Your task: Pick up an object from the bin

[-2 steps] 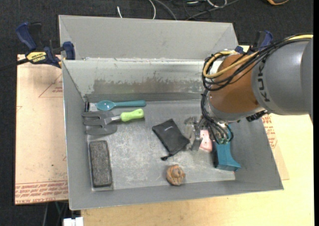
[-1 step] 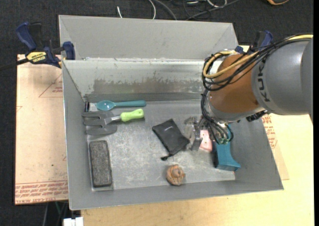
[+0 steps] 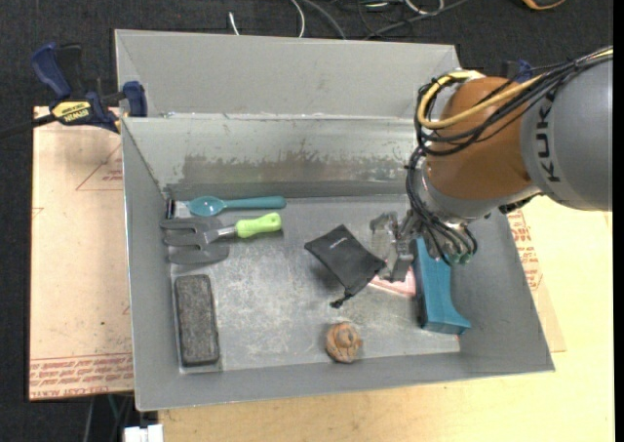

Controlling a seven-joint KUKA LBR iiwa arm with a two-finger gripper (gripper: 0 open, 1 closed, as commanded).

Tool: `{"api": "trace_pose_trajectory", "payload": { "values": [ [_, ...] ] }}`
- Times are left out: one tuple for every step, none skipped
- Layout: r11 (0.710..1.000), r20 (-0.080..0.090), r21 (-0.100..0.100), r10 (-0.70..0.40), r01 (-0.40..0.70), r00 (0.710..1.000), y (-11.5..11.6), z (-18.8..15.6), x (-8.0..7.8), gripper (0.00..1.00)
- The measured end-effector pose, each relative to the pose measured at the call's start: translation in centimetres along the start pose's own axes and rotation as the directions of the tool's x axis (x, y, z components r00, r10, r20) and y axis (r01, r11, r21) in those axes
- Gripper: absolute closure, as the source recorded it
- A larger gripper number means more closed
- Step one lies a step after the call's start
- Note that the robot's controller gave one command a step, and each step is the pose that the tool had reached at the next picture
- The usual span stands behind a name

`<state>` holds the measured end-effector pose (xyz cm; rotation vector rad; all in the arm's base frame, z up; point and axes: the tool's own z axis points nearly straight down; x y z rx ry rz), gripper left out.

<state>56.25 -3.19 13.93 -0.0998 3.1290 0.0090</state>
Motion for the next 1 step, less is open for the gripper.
{"api": "trace_pose_trajectory", "payload": {
  "values": [
    [0.998, -0.002, -0.001, -0.070, 0.070, 0.998, 0.11, -6.68, -1.20, 1.00]
  ]
}}
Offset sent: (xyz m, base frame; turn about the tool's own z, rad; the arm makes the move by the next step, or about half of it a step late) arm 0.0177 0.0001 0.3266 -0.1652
